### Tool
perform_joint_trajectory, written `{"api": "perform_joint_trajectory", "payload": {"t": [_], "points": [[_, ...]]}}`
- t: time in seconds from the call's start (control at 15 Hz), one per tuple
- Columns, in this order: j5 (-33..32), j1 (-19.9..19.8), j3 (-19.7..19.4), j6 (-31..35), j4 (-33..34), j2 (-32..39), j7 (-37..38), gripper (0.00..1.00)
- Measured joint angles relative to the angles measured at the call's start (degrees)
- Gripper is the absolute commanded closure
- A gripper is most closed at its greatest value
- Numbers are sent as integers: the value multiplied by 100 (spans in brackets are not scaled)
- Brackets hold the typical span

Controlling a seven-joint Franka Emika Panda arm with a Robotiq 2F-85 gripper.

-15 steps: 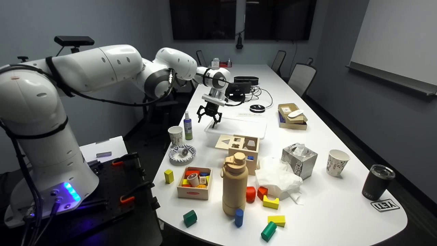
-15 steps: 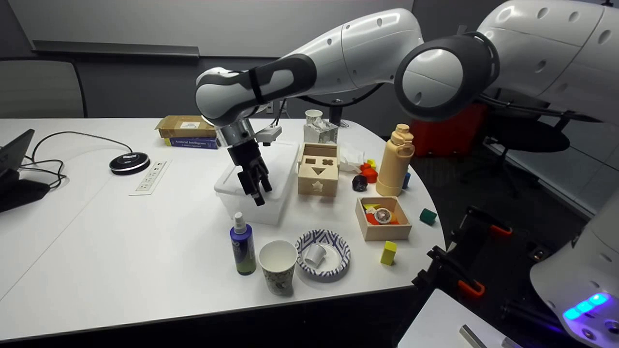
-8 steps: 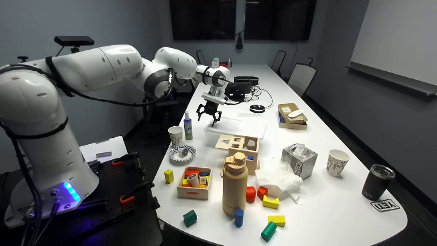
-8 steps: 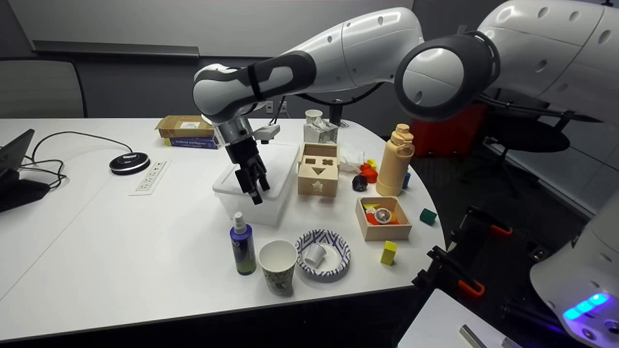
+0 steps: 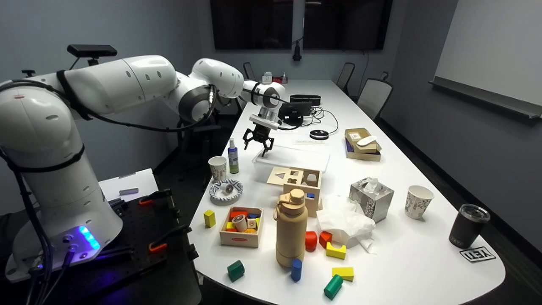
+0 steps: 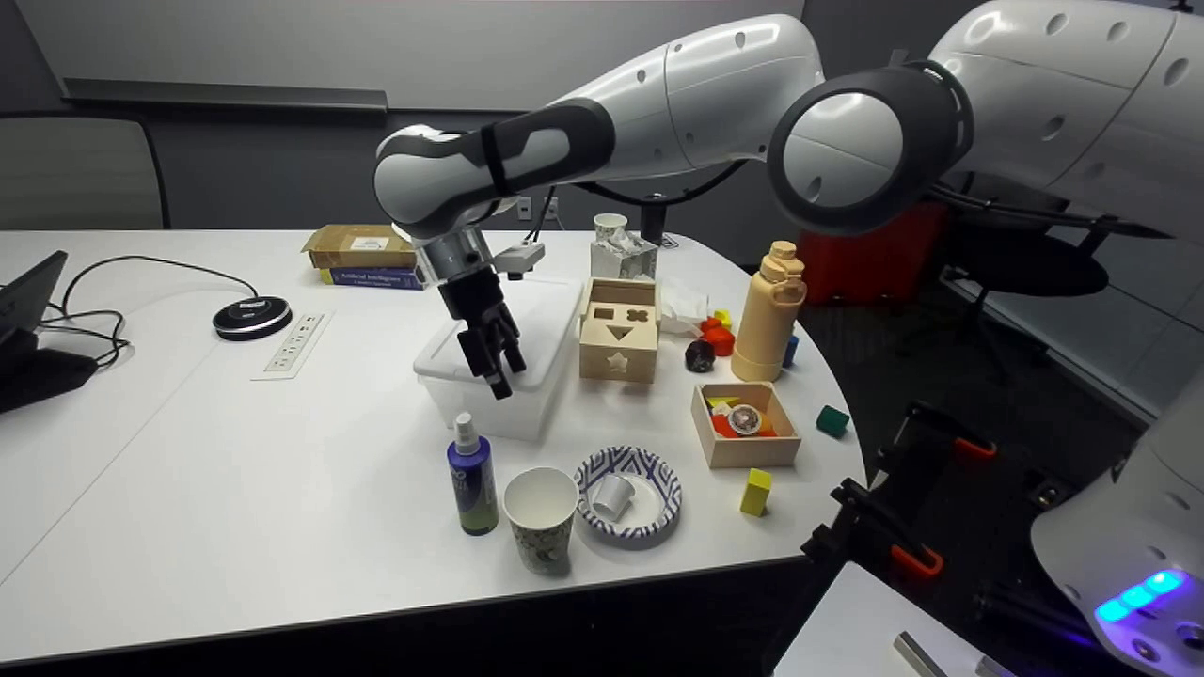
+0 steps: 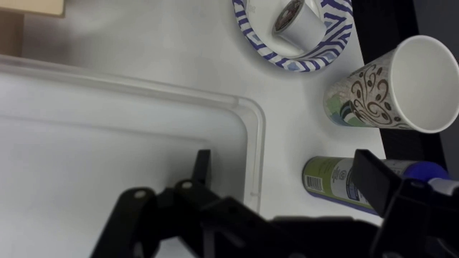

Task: Slide the lid of the bowl to the left

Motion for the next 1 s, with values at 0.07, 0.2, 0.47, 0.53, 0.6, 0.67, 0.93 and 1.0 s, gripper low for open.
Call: {"api": "perform_joint_trajectory", "payload": {"t": [0.07,0.2,0.47,0.53,0.6,0.67,0.93,1.0], "points": [[0,3,16,-18,1,0,0,0],[2,14,40,-61,3,0,0,0],[2,22,119,-112,3,0,0,0],[2,22,133,-117,3,0,0,0],[2,23,144,-118,3,0,0,0],[2,24,152,-118,4,0,0,0],[-82,130,145,-52,159,-47,38,0],[-146,194,121,32,233,-90,103,0]]}}
